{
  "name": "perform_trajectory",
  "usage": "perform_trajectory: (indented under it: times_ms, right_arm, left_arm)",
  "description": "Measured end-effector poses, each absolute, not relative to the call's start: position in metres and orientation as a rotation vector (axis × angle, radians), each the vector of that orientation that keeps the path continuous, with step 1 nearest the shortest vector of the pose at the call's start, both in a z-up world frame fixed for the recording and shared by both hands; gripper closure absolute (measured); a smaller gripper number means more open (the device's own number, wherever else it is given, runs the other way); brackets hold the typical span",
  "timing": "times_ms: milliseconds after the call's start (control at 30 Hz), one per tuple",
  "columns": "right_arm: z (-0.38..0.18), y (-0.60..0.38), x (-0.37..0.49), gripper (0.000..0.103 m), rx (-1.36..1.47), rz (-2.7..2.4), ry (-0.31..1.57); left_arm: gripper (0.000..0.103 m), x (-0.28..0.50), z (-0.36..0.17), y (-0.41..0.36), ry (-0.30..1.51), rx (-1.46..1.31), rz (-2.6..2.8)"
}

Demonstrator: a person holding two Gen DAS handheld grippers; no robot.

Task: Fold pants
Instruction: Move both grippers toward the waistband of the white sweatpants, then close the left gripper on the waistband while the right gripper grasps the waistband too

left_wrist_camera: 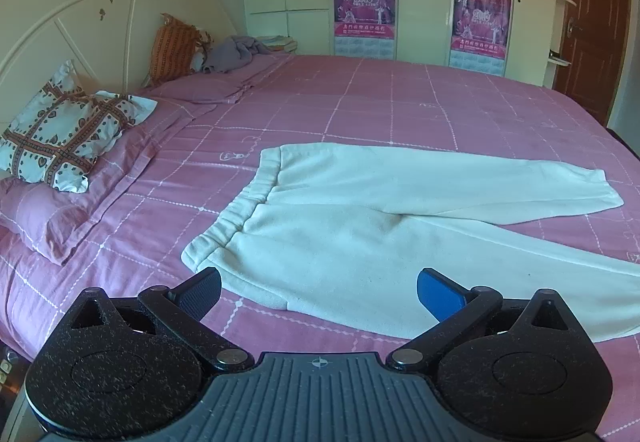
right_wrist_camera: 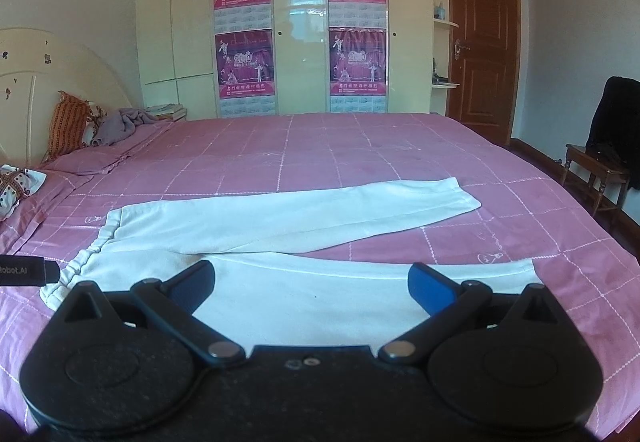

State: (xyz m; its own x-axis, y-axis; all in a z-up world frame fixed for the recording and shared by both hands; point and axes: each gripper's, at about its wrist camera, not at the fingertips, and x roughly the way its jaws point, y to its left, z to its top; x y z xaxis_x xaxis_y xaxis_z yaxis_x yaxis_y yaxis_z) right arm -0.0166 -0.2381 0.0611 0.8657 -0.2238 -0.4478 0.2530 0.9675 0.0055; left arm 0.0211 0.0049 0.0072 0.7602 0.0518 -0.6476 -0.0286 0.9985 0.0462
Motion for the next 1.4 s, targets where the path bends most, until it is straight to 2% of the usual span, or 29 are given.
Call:
perform_trajectory:
  times_ms: [733,1133,1333,1400]
  right_arm:
    - [0.055,-0.227,0.033,0.0,0.05,-0.207,0.485]
    - [0.045,-0.22,0.092,0.0,-0.002,-0.111,0.504]
    - [0.038,-0.216,0.131,0.006,-0.028,-0.043,0.519]
    - [0.035,-0.215,0.144,0.012,-0.025,-0.017,0.523]
  left_arm:
    - [0.0,0.078,-0.006,0.012,0.74,0.046,0.07]
    - [0.0,0.153,-0.022,0.037,0.774,0.025,0.106]
    - [0.0,0.203,-0.033,0.058,0.799,0.018,0.15]
    - [0.0,0.22,-0.038,0.063,0.808,0.023,0.167]
